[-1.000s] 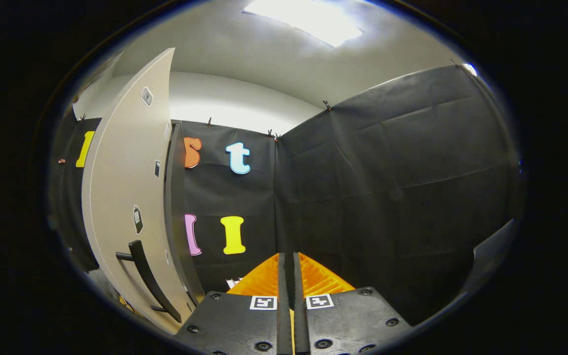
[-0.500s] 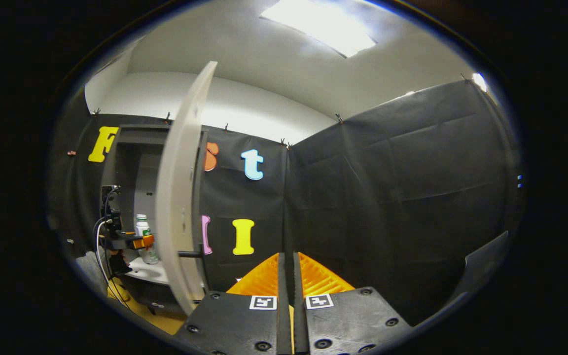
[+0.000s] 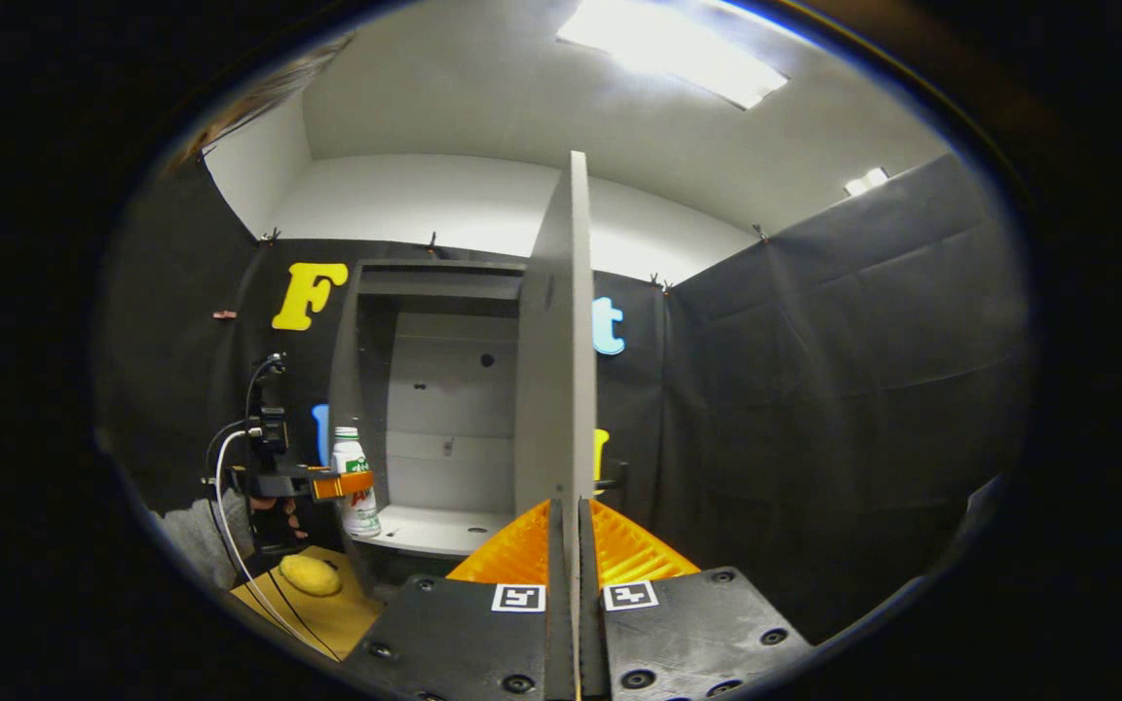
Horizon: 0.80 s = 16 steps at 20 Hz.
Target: Open the cabinet door with the right hand, grasp the bottle in the cabinet with the left hand and place it on the coaster, then close the cabinet door with the right hand.
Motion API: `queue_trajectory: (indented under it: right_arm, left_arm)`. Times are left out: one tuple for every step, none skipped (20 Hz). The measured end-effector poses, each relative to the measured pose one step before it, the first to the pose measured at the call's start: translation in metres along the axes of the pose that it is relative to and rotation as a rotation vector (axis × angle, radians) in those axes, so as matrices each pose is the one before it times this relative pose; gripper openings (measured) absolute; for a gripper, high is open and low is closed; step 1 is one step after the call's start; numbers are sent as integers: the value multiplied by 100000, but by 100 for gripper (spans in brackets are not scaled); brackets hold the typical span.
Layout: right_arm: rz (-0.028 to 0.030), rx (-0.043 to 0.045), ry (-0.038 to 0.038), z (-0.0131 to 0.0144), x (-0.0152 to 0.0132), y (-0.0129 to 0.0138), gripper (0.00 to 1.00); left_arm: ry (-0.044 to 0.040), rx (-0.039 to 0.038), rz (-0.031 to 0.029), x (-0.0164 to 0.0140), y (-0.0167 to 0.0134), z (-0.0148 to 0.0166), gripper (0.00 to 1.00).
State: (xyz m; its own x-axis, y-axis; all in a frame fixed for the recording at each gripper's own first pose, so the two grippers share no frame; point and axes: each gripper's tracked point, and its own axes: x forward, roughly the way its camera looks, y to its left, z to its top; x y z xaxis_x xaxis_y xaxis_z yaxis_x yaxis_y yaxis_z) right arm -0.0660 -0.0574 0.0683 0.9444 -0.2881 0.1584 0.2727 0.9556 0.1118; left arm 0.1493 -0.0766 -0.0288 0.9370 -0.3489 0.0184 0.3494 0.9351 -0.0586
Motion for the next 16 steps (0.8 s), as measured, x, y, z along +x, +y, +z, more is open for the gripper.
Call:
queue_trajectory:
  right_arm:
    - [3295,1092,261,-157,296,1440,7]
    - [3667,843,274,-341,371,1281,7]
    - [4671,840,763,-480,545,1466,7]
    - [2986,347,992,-573,409,894,7]
    - [2779,477,1071,-705,514,875,7]
    - [2847,1009,1302,-560,483,657,6]
    - [2528,991,1456,-735,446,642,5]
    - [2128,375,1437,-607,534,154,6]
    - [1358,-184,1557,-679,96,-26,6]
    - [1411,-140,816,-648,-204,-14,6]
    - [1227,571,-173,-413,-108,-62,6]
    - [1232,1381,-512,-466,157,164,6]
    - [1390,1589,-530,-227,89,41,6]
    - [924,509,423,-581,202,-21,6]
    - [-225,-665,1679,-1043,262,-245,6]
    - [-150,-964,1958,-1171,239,77,7]
  left_arm:
    - [365,-752,1557,-1510,802,-782,74]
    - [126,-1024,1220,-1537,660,-795,75]
    - [-100,-870,1418,-1467,625,-844,74]
    - [-41,-661,1512,-1395,584,-908,74]
    - [-1158,-920,1877,-1355,529,-735,74]
    - [-963,-933,1380,-1557,370,-916,74]
    - [-1118,-508,624,-1467,10,-1049,74]
    - [-757,-295,1062,-1256,110,-1055,75]
    - [-74,-435,866,-1282,20,-1489,75]
    - [814,-1008,821,-1247,-29,-1581,75]
    - [892,-1330,357,-825,-115,-1490,75]
    - [417,-895,502,-866,1,-1391,75]
    - [-128,419,1597,-915,240,-1419,75]
    - [-836,1109,1688,-647,204,-971,74]
    - [-1086,1367,1303,-632,145,-1022,74]
    - [-216,948,1008,-513,57,-1164,75]
